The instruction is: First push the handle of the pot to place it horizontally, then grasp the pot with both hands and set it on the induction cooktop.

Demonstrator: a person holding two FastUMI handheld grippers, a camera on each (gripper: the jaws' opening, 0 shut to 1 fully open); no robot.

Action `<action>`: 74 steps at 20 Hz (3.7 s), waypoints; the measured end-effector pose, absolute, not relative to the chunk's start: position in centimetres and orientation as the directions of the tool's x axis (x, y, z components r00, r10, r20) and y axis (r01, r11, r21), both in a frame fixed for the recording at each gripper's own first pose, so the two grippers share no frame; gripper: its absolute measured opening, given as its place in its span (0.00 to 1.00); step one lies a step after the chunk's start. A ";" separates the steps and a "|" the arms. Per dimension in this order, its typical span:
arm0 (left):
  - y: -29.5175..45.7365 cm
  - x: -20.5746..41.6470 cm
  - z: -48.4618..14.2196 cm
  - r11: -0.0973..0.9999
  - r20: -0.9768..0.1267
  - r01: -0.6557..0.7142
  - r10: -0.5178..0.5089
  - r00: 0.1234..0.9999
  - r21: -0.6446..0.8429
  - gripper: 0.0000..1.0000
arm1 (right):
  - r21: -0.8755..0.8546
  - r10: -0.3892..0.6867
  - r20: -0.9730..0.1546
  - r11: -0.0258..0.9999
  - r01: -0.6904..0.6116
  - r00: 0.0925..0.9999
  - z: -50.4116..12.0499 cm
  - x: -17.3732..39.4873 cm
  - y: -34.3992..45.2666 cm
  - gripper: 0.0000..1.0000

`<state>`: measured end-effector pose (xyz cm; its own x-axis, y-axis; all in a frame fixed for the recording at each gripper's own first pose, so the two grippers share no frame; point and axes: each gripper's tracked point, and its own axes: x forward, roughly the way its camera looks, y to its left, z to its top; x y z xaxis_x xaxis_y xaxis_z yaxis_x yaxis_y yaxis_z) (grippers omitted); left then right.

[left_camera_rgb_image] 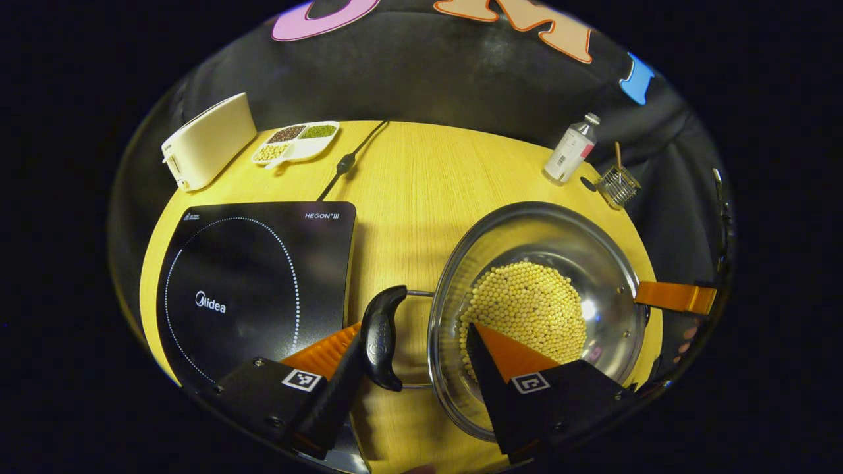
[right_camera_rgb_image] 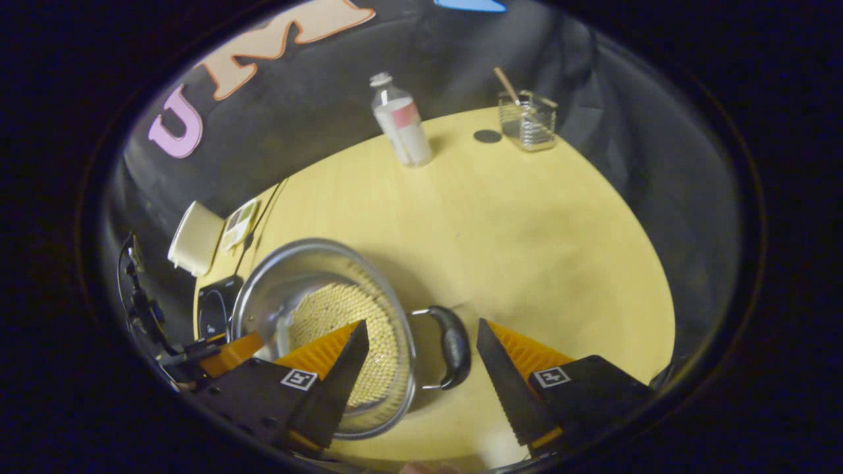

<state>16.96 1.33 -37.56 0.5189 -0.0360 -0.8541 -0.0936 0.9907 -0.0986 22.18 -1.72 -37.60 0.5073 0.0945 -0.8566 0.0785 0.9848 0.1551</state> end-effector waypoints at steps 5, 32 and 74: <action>1.5 16.8 -39.3 0.997 -0.875 -0.068 -0.001 0.485 -0.039 0.81 | -0.011 -0.021 -0.880 1.000 0.025 0.475 -40.4 22.3 -2.6 0.75; 15.2 10.8 -30.0 0.971 -0.817 -0.231 0.180 0.548 0.060 0.64 | 0.221 0.261 -0.835 0.965 -0.139 0.485 -35.2 19.4 12.2 0.49; 34.6 6.2 -27.9 0.930 -0.734 -0.331 0.335 0.591 0.158 1.00 | 0.353 0.362 -0.768 0.928 -0.122 0.528 -31.9 15.8 29.4 0.80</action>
